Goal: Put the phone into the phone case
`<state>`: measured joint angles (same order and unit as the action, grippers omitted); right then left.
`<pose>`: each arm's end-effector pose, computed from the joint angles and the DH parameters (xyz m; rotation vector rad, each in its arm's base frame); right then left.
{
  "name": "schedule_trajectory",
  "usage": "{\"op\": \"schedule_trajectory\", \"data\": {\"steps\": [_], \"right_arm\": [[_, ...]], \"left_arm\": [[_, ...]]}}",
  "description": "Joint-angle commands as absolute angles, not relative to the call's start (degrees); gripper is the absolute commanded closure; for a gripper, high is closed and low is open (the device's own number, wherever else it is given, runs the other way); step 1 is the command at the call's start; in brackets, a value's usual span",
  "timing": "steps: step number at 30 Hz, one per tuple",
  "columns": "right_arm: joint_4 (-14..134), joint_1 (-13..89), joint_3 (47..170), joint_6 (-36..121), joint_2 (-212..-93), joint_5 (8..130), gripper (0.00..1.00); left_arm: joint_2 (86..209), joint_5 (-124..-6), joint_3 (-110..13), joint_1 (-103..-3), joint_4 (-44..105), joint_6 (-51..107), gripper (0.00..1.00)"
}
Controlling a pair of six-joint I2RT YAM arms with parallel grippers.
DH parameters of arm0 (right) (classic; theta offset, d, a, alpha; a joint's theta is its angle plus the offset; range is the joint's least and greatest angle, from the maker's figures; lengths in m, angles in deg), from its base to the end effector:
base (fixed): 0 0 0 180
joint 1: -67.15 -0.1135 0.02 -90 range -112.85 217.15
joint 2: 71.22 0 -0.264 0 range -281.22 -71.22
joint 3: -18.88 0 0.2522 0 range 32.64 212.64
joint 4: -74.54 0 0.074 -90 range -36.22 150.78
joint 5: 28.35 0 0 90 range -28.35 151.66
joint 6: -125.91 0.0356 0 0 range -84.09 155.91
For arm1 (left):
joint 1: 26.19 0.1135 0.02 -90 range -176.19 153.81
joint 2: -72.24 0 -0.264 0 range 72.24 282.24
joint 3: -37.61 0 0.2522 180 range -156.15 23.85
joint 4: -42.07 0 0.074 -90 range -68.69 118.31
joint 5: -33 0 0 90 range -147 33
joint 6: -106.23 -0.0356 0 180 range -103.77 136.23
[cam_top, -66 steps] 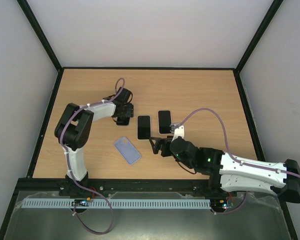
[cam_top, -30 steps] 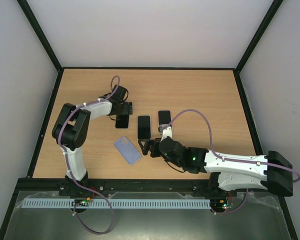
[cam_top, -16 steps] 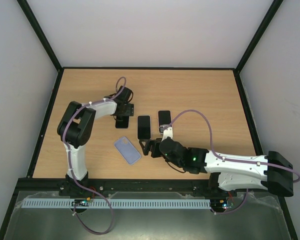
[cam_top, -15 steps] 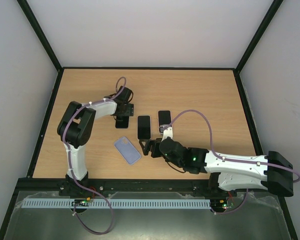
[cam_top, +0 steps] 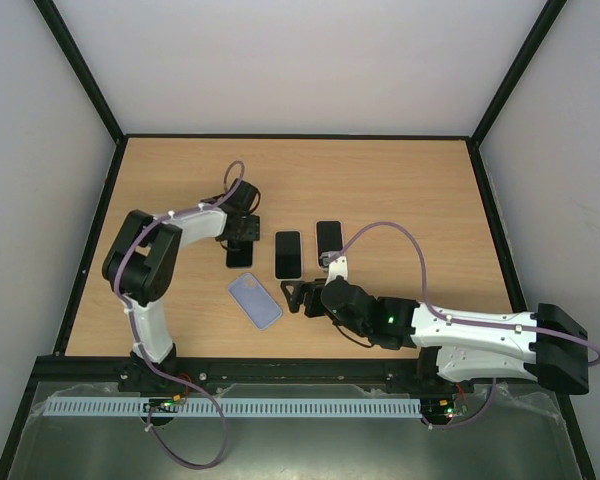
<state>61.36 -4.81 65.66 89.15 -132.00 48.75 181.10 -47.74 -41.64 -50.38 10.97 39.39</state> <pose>0.0796 0.2186 0.2332 -0.2103 2.2206 1.0906 0.3472 -0.1497 0.1435 -0.0318 2.6097 -0.0803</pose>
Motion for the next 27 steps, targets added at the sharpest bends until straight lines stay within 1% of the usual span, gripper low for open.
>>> {"op": "schedule_trajectory", "data": {"steps": [1,10,15,17,19,25,27], "right_arm": [[62.92,-4.74,64.95,90.0,-131.62,47.6,0.02],[65.11,-4.74,66.04,89.29,-136.45,48.66,0.0],[66.73,-4.79,67.35,88.84,-140.64,48.72,0.04],[68.28,-4.74,68.23,88.62,-142.4,49.68,0.09],[70.01,-4.74,69.33,88.52,-144.23,50.24,0.17],[76.34,-4.44,70.33,91.58,-148.74,51.56,0.44],[79.59,-4.27,69.79,93.3,-149.72,52.12,0.48]], "left_arm": [[176.01,-49.02,-40.48,-49.35,9.03,40.99,0.37],[165.86,-52.3,-37.63,-47.3,9.27,43.54,0.4],[160.74,-57.99,-34.28,-47.02,10.19,45.23,0.41],[158.19,-60.7,-31.77,-47.1,11.32,46.57,0.41],[155.11,-63.28,-28.44,-47.19,13.23,48.39,0.41],[146.95,-69.13,-19.17,-47.73,19.0,54.41,0.43],[144.5,-70.84,-16.22,-47.77,20.98,56.53,0.44]]}}
